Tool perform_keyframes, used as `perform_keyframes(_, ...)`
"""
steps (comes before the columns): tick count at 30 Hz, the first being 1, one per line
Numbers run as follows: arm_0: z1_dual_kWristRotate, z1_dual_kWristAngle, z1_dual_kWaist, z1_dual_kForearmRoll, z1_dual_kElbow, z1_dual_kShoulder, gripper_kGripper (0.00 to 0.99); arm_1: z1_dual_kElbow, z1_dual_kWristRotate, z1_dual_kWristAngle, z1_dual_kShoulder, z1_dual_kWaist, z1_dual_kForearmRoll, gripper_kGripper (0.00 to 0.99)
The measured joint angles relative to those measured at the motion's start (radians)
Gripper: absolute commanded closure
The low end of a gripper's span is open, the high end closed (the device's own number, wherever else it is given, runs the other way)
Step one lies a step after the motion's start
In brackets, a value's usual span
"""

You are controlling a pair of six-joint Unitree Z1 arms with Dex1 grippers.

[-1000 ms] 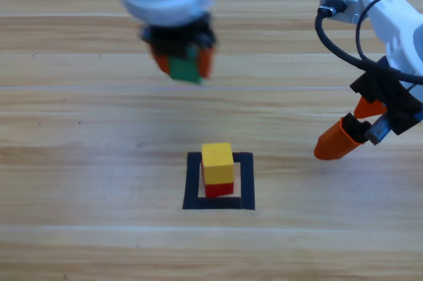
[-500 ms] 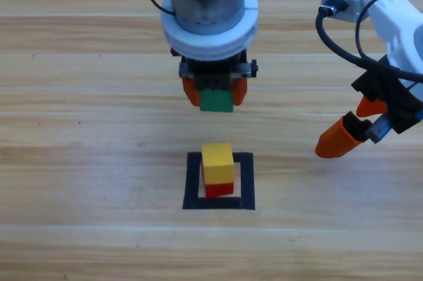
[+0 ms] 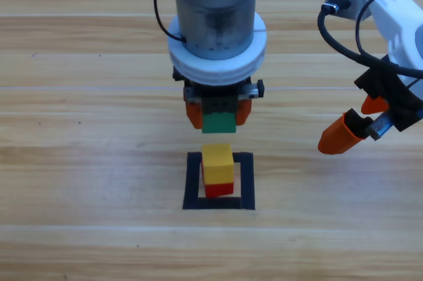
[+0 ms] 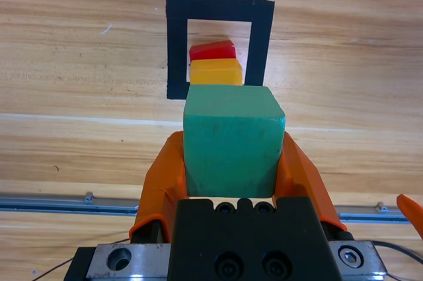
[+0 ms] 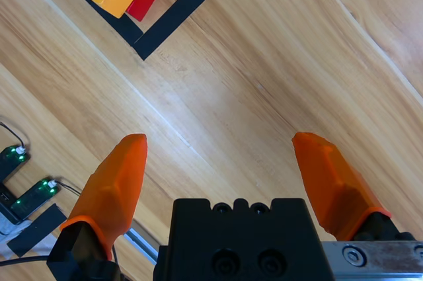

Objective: Stack the blocks in the rectangular block: red at the bottom, yellow in the middle, green on top

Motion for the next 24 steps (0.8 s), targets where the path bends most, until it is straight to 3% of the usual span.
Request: perform_keyframes(24,-0.039,-0.002,-0.016,-0.011,0.041,0.037,0.99,-0.004,0.0,0.041,0.0,0.0,0.0,0.0)
